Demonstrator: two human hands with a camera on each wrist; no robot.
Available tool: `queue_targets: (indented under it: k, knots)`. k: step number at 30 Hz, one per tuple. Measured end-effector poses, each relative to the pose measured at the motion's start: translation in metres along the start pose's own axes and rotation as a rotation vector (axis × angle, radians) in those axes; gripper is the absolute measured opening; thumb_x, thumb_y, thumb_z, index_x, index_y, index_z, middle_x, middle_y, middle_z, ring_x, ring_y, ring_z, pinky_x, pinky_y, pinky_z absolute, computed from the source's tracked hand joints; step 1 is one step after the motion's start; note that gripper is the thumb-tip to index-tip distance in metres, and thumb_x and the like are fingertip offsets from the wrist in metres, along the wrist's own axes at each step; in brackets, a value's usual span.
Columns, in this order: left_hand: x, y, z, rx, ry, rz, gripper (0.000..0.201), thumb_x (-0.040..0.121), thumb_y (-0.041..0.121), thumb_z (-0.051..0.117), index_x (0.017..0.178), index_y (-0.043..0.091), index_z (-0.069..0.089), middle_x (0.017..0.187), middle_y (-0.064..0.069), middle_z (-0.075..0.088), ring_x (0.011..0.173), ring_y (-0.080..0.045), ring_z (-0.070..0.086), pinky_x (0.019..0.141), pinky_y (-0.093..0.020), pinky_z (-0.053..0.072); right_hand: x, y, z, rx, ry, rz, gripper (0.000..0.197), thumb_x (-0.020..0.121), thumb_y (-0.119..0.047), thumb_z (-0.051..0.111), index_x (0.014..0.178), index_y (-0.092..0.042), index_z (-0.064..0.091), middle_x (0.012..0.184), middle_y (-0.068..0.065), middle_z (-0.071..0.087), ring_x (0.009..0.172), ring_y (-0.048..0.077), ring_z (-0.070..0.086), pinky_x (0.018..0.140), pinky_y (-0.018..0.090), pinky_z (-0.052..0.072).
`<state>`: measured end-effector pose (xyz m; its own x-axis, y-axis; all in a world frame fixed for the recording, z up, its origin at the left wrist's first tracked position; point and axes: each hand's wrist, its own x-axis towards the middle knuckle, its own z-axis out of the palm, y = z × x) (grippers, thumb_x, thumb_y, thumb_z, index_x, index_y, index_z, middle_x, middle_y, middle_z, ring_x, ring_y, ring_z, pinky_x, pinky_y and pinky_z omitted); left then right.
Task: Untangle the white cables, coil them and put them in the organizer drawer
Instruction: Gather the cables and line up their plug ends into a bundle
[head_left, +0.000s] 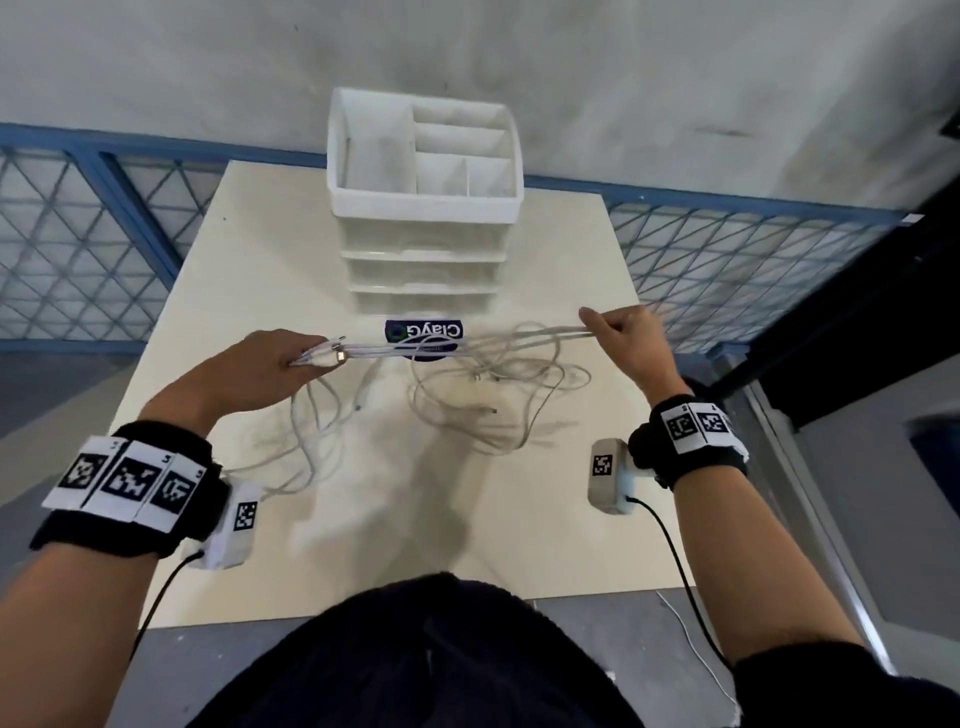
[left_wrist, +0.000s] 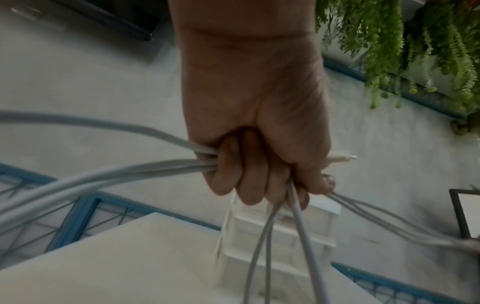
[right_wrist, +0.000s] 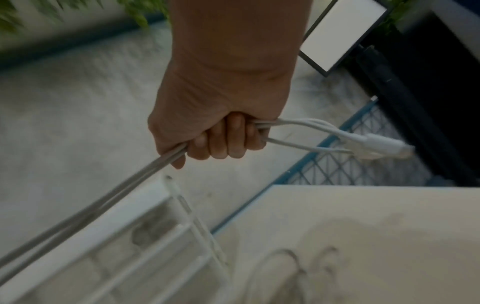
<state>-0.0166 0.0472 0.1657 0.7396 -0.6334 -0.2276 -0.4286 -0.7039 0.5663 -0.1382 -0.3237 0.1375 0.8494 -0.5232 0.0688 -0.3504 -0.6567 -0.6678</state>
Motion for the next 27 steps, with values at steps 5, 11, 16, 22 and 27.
queue_targets:
  k: [5, 11, 16, 22, 27]
  knots:
    - [0.001, 0.006, 0.032, 0.125, -0.368, -0.049, 0.031, 0.095, 0.037, 0.044, 0.065, 0.031, 0.049, 0.065, 0.008, 0.05, 0.062, -0.007, 0.044, 0.057, -0.019, 0.031, -0.041, 0.052, 0.029, -0.188, -0.235, 0.231, 0.059, 0.088, -0.036, 0.06, 0.043, -0.015, 0.029, 0.044, 0.001, 0.029, 0.046, 0.016, 0.029, 0.052, 0.035, 0.025]
    - [0.009, 0.006, 0.081, 0.362, -0.633, -0.068, 0.036, 0.097, 0.041, 0.038, 0.088, 0.01, 0.054, 0.09, -0.007, 0.058, 0.084, -0.023, 0.053, 0.071, -0.03, 0.037, -0.072, 0.085, 0.062, -0.252, -0.463, 0.272, 0.047, 0.085, -0.027, 0.064, 0.049, -0.014, 0.038, 0.055, 0.008, 0.043, 0.059, 0.023, 0.04, 0.057, 0.031, 0.031]
    - [0.008, 0.014, 0.101, 0.422, -0.654, -0.054, 0.033, 0.096, 0.04, 0.039, 0.075, 0.016, 0.047, 0.084, -0.002, 0.06, 0.086, -0.025, 0.055, 0.075, -0.033, 0.039, -0.061, 0.066, 0.09, -0.195, -0.37, 0.142, 0.018, 0.078, -0.019, 0.068, 0.069, -0.019, 0.053, 0.079, 0.007, 0.061, 0.078, 0.026, 0.057, 0.076, 0.035, 0.043]
    - [-0.001, 0.012, 0.115, 0.44, -0.422, -0.064, 0.03, 0.093, 0.042, 0.042, 0.092, 0.018, 0.059, 0.108, -0.006, 0.065, 0.103, -0.028, 0.06, 0.077, -0.032, 0.039, -0.043, 0.02, 0.15, -0.043, -0.332, -0.165, 0.015, 0.084, -0.005, 0.061, 0.098, 0.001, 0.059, 0.101, 0.019, 0.057, 0.082, 0.029, 0.057, 0.078, 0.031, 0.043]
    - [-0.012, 0.008, 0.112, 0.374, -0.262, -0.094, 0.021, 0.093, 0.039, 0.044, 0.085, 0.021, 0.052, 0.108, -0.006, 0.064, 0.102, -0.029, 0.059, 0.075, -0.033, 0.038, -0.037, -0.018, 0.191, -0.038, -0.376, -0.205, 0.027, 0.089, -0.001, 0.046, 0.116, -0.003, 0.052, 0.113, 0.023, 0.05, 0.098, 0.04, 0.054, 0.082, 0.045, 0.047]
